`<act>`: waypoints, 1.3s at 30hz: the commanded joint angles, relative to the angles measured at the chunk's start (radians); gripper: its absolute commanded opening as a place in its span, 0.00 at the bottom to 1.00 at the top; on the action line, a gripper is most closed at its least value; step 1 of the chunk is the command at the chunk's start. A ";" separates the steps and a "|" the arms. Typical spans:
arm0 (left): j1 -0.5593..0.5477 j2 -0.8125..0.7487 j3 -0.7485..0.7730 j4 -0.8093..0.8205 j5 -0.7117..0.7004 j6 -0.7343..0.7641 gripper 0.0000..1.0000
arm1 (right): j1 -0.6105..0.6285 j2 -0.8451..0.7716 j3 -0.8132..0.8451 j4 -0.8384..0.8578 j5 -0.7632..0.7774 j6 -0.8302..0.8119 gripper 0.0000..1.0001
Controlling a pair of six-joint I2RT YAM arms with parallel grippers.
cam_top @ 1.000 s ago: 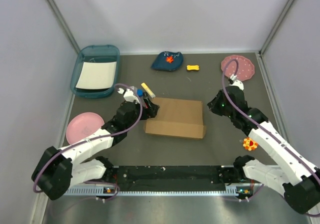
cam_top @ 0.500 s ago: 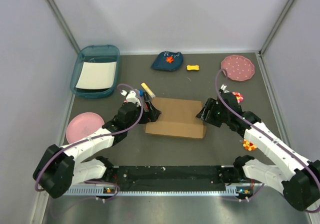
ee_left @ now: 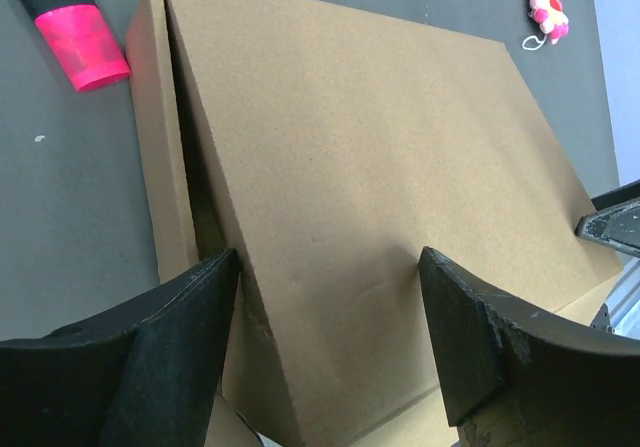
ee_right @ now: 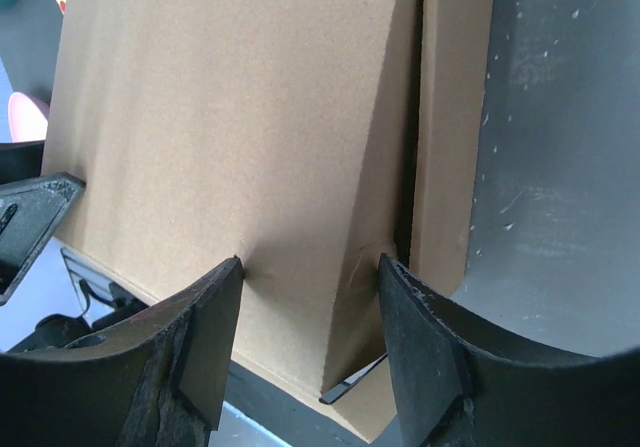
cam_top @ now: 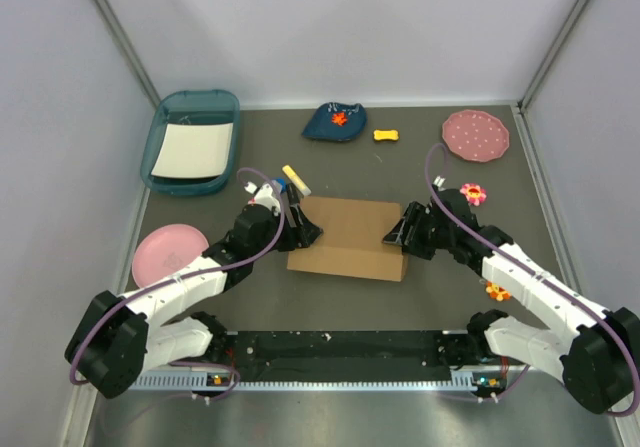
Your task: Fold the paper box
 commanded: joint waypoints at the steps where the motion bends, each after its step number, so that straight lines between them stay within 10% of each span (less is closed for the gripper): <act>1: -0.004 -0.019 0.002 0.030 0.088 -0.024 0.76 | -0.001 0.014 -0.011 0.087 -0.095 0.049 0.56; 20: -0.004 -0.067 0.003 -0.058 -0.003 0.051 0.52 | -0.004 0.022 -0.034 0.032 0.021 -0.017 0.53; 34: -0.004 -0.119 0.104 -0.332 -0.401 0.095 0.83 | -0.004 -0.084 0.205 -0.196 0.178 -0.123 0.57; 39: -0.002 -0.235 0.089 -0.293 -0.526 0.072 0.85 | -0.004 -0.132 0.159 -0.016 0.050 -0.133 0.41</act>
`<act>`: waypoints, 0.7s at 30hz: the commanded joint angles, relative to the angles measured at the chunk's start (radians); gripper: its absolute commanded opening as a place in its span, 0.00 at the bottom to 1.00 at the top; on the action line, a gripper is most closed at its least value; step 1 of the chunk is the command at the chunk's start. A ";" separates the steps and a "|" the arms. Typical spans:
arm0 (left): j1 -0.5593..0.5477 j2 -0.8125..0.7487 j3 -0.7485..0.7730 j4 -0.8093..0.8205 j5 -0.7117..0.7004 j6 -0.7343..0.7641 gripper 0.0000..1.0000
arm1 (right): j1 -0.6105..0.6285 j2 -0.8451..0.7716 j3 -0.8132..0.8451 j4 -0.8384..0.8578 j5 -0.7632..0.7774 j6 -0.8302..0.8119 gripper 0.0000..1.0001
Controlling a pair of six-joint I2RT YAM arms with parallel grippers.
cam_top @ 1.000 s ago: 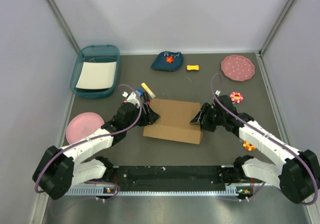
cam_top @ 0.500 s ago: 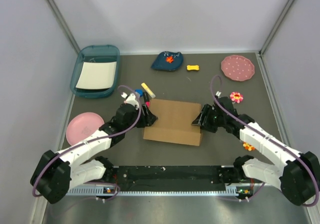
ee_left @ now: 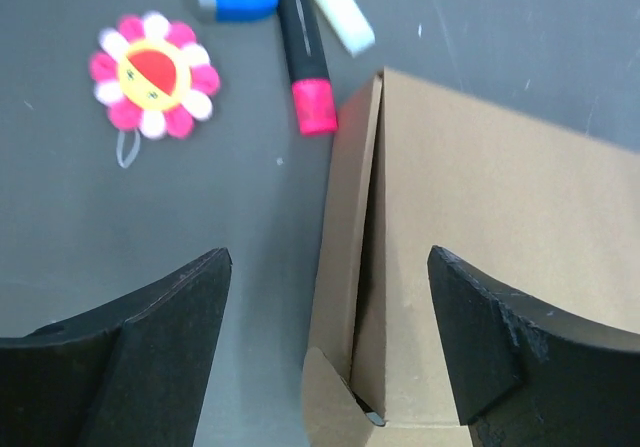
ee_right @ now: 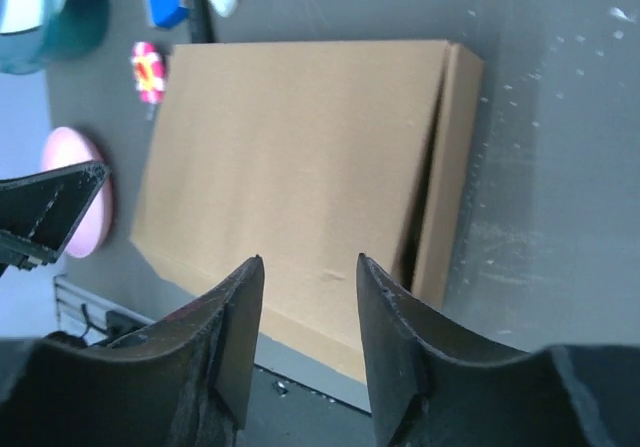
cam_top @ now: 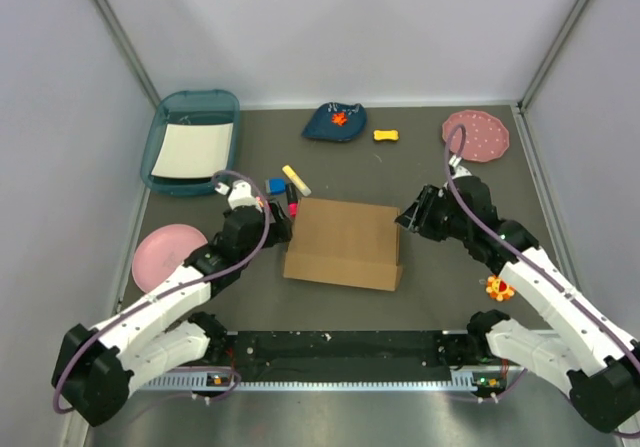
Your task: Fold the paper box
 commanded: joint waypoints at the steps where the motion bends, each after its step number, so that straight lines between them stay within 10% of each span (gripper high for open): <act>1: 0.000 -0.111 0.026 0.044 -0.153 -0.024 0.85 | 0.000 -0.037 -0.026 0.166 -0.102 -0.024 0.37; 7: 0.000 -0.159 -0.153 0.560 0.216 -0.038 0.69 | 0.003 0.050 -0.143 0.342 -0.256 0.000 0.07; 11: -0.001 0.032 -0.094 0.494 0.478 -0.041 0.61 | 0.006 0.110 -0.210 0.358 -0.300 0.002 0.06; 21: -0.004 0.240 -0.170 0.408 0.471 -0.033 0.52 | 0.017 0.148 -0.286 0.234 -0.207 -0.038 0.07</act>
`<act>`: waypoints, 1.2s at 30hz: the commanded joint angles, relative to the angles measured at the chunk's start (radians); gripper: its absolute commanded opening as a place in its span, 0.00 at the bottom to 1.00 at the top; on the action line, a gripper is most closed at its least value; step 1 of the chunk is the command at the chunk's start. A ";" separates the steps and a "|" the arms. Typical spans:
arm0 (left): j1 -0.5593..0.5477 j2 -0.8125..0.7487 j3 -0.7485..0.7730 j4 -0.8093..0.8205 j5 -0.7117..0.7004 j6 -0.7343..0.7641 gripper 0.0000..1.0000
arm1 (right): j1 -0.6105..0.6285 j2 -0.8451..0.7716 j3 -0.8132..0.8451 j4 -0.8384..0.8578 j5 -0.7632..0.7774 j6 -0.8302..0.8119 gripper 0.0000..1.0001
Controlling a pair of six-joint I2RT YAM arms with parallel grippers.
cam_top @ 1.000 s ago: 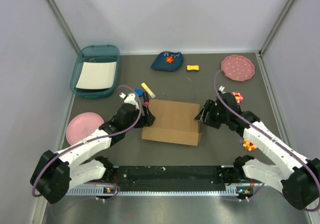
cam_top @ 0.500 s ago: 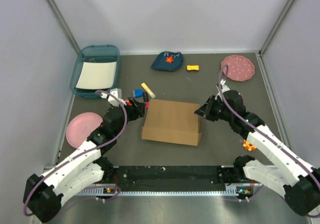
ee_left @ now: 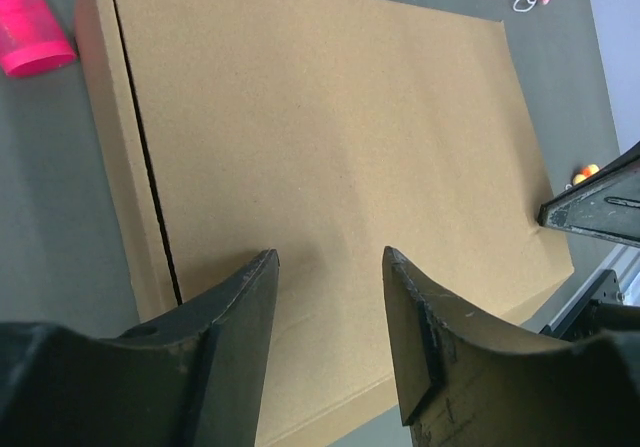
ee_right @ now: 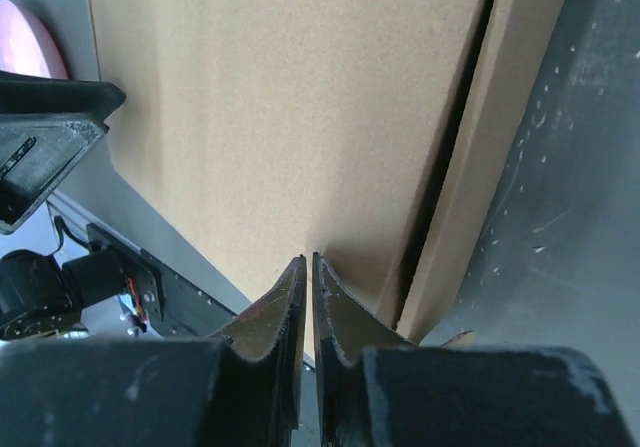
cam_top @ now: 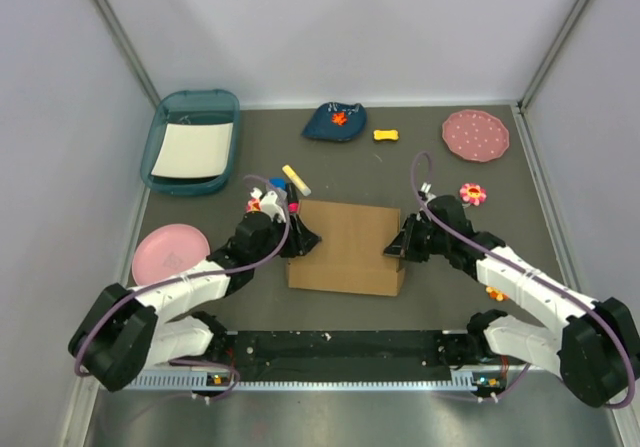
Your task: Fold the paper box
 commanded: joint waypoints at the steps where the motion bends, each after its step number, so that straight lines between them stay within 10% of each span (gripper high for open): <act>1: -0.003 0.102 -0.025 -0.049 0.029 0.014 0.52 | 0.010 0.022 -0.019 -0.082 0.075 -0.039 0.07; 14: 0.001 -0.055 0.102 -0.181 -0.104 0.032 0.67 | 0.010 0.100 0.001 -0.149 0.138 -0.070 0.06; 22: 0.003 -0.203 0.130 -0.069 -0.101 -0.031 0.76 | 0.007 -0.279 -0.048 0.208 0.010 0.046 0.17; 26: 0.003 -0.187 0.145 -0.097 -0.083 -0.020 0.76 | 0.004 -0.196 -0.086 0.288 -0.081 0.066 0.00; 36: 0.012 -0.128 0.044 -0.081 -0.069 -0.020 0.75 | -0.012 0.152 -0.378 0.547 -0.133 0.171 0.00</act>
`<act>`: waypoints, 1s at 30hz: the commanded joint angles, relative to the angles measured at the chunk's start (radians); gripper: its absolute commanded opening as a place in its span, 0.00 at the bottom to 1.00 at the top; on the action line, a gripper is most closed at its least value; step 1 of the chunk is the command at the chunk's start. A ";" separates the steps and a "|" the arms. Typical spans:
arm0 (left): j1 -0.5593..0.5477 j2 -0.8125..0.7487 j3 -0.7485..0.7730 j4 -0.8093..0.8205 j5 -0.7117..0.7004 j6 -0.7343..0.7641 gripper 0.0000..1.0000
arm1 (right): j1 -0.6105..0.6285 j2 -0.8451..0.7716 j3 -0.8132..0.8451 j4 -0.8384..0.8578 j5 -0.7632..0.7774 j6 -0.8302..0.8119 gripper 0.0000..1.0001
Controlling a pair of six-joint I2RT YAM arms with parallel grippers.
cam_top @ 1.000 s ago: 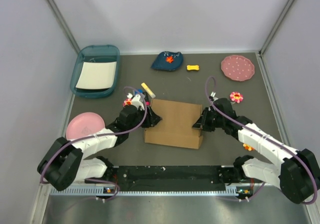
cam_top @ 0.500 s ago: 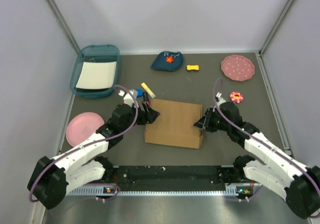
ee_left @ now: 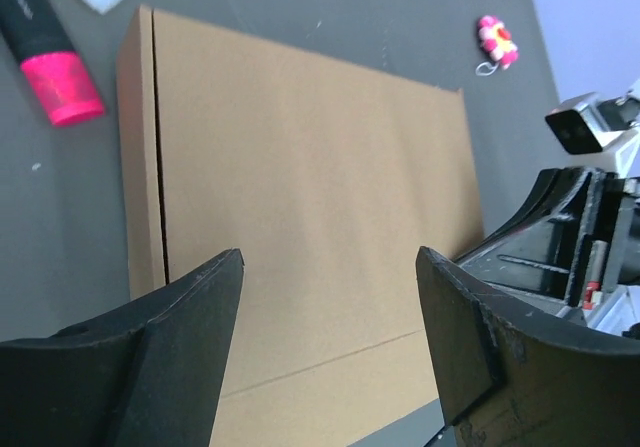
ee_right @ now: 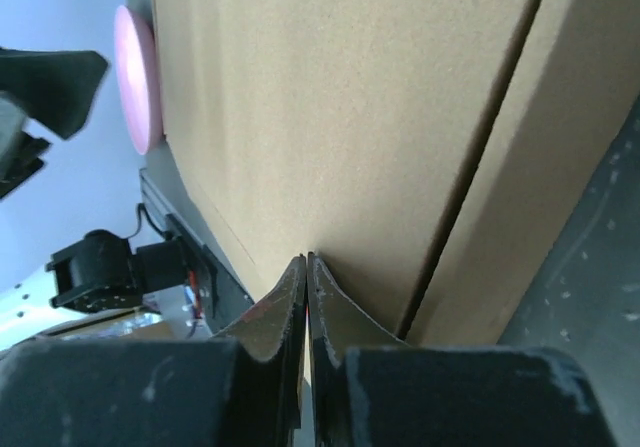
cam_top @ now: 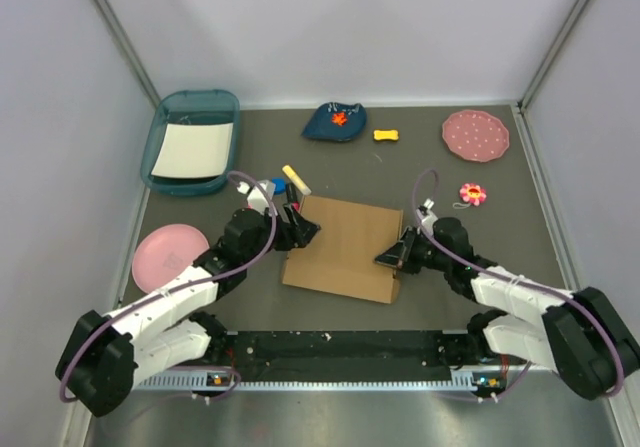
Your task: Fold the paper box
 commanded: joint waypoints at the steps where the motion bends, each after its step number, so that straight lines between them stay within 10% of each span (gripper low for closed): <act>1: 0.012 0.036 -0.014 0.022 0.020 0.006 0.75 | 0.005 0.113 -0.091 0.082 -0.027 0.021 0.00; 13: 0.033 0.022 0.043 -0.049 -0.125 0.007 0.78 | 0.004 -0.248 0.153 -0.231 0.086 -0.061 0.01; 19: 0.050 0.065 -0.013 0.008 -0.135 -0.006 0.91 | 0.005 -0.274 0.067 -0.272 0.178 -0.065 0.40; 30: 0.050 0.327 0.003 0.014 0.042 0.005 0.83 | 0.003 -0.029 0.072 -0.344 0.271 -0.111 0.27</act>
